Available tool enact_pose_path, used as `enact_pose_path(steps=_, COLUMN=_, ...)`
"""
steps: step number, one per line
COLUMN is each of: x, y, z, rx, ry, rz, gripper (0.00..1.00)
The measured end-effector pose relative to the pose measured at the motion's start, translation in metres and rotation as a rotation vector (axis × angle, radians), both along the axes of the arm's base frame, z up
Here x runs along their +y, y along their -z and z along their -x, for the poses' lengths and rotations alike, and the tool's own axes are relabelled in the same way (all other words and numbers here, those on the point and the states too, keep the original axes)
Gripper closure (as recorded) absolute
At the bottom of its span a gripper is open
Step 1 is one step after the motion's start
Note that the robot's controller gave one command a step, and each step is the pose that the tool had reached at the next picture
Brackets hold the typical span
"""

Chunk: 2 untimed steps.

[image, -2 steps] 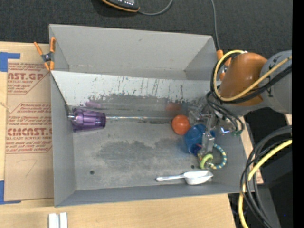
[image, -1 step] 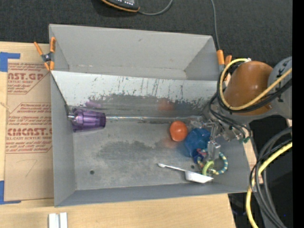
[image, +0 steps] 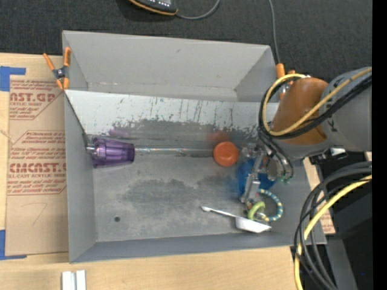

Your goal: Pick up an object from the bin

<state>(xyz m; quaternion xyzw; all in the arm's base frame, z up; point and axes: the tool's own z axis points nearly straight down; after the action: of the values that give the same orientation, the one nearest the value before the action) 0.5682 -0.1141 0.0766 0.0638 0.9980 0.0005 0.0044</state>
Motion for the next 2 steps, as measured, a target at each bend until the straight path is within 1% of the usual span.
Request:
enact_pose_path(steps=1, x=0.0171, y=0.0052, z=-0.0188, rx=-0.008, ry=-0.685, rz=0.008, gripper=1.00)
enact_pose_path(steps=2, x=0.0195, y=0.0056, z=-0.0219, rx=-0.009, ry=-0.778, rz=0.009, gripper=1.00)
